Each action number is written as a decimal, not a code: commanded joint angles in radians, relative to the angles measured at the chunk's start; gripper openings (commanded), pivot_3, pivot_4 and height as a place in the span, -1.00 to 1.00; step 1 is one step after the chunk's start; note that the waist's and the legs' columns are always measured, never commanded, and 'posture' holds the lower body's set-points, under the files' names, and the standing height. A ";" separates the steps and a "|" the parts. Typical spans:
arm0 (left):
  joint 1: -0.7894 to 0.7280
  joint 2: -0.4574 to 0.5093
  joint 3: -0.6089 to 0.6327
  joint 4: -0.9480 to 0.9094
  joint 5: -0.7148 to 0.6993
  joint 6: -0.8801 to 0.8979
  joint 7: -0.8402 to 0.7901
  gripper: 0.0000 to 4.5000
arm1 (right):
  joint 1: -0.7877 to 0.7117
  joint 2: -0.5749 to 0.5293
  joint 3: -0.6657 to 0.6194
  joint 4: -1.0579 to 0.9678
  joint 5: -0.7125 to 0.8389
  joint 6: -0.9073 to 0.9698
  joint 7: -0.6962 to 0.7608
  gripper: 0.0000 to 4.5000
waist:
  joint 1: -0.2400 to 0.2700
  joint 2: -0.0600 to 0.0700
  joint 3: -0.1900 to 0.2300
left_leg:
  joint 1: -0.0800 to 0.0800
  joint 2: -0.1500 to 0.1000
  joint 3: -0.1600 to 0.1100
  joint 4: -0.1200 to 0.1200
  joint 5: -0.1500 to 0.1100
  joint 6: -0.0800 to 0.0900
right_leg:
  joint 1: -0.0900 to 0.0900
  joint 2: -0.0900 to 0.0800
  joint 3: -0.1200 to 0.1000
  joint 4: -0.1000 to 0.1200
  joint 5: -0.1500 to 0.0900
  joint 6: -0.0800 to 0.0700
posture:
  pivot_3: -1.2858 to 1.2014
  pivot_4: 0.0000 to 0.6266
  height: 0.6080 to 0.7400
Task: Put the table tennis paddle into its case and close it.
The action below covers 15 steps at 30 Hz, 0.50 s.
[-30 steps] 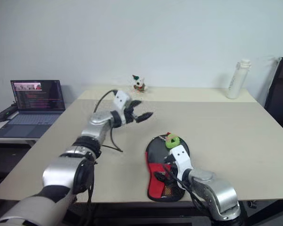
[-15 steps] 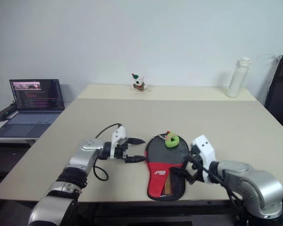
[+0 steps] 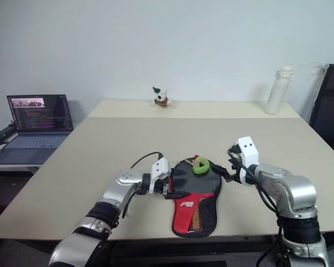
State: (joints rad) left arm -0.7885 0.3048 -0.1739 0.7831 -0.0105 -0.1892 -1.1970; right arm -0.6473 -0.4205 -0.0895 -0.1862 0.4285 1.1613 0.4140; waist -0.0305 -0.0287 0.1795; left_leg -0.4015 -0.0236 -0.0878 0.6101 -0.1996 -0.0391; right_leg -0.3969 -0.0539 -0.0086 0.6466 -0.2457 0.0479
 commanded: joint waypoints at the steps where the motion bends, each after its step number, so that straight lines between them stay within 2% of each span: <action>1: -0.009 -0.001 -0.021 0.038 0.027 -0.055 0.019 0.97 | -0.087 0.038 0.040 0.107 -0.040 -0.103 -0.008 1.00 | -0.002 0.000 0.000 | 0.000 0.000 0.000 0.000 0.000 0.000 | 0.000 0.000 0.000 0.000 0.000 0.000 | 0.03 -0.52 1.00; 6: -0.002 -0.008 -0.029 0.048 0.026 -0.069 0.029 0.97 | -0.216 0.122 0.104 0.434 -0.134 -0.314 0.000 1.00 | -0.001 0.000 0.000 | 0.001 0.000 0.001 0.000 0.000 0.000 | 0.000 0.000 0.000 0.001 0.000 0.000 | 0.03 -0.52 1.00; 15: 0.033 0.001 -0.031 0.001 0.022 -0.053 0.038 0.97 | -0.339 0.156 0.186 0.873 -0.281 -0.606 0.074 1.00 | -0.001 0.001 0.000 | 0.002 0.000 0.001 0.000 0.000 0.000 | 0.001 0.000 0.001 0.002 0.001 -0.001 | 0.03 -0.52 1.00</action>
State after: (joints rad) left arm -0.7723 0.3018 -0.1908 0.7967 0.0015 -0.2473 -1.1648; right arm -0.9536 -0.2595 0.0947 0.6674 0.1671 0.6096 0.4686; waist -0.0318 -0.0280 0.1796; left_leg -0.3999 -0.0239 -0.0868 0.6100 -0.1995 -0.0391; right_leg -0.3965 -0.0536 -0.0075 0.6483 -0.2448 0.0466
